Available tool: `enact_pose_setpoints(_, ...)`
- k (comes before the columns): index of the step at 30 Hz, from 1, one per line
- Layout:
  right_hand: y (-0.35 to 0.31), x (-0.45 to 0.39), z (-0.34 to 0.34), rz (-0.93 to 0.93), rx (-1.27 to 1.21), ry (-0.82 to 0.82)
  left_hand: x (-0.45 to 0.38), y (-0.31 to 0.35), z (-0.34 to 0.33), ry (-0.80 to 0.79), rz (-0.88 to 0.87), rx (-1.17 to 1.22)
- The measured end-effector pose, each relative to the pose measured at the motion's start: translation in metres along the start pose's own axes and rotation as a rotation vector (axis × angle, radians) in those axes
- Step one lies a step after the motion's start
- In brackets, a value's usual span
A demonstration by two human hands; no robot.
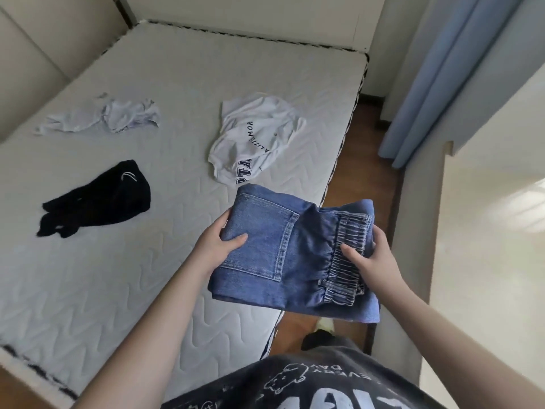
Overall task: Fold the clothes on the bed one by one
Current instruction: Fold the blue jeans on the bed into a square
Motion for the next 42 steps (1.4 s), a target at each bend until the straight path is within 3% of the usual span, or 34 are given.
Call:
enact_pose_setpoints(12, -0.016, -0.080, -0.104, -0.137, 0.027, -0.185, -0.082, -0.007, 0.047, 0.185, -0.031, -0.227)
enact_pose_setpoints(25, 0.005, -0.078, -0.208, -0.540, -0.068, -0.251, -0.177, -0.028, 0.095, 0.124, -0.011, -0.527)
enact_pose_setpoints(35, 0.050, -0.105, -0.281, -0.756, 0.048, -0.332, -0.248, -0.094, 0.088, 0.079, 0.061, -0.574)
enact_pose_setpoints(42, 0.114, -0.116, -0.313, -0.856, 0.051, -0.254, -0.289, -0.154, 0.059, 0.024, 0.082, -0.583)
Point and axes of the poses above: each hand's wrist, its own x-axis away from the middle knuckle, its own z-axis out of the back of the hand, y = z × x, the point moved 6 cm from there along -x, towards the middle knuckle, and after that the axes turned 14 degrees about y, right-handed, at the moved point
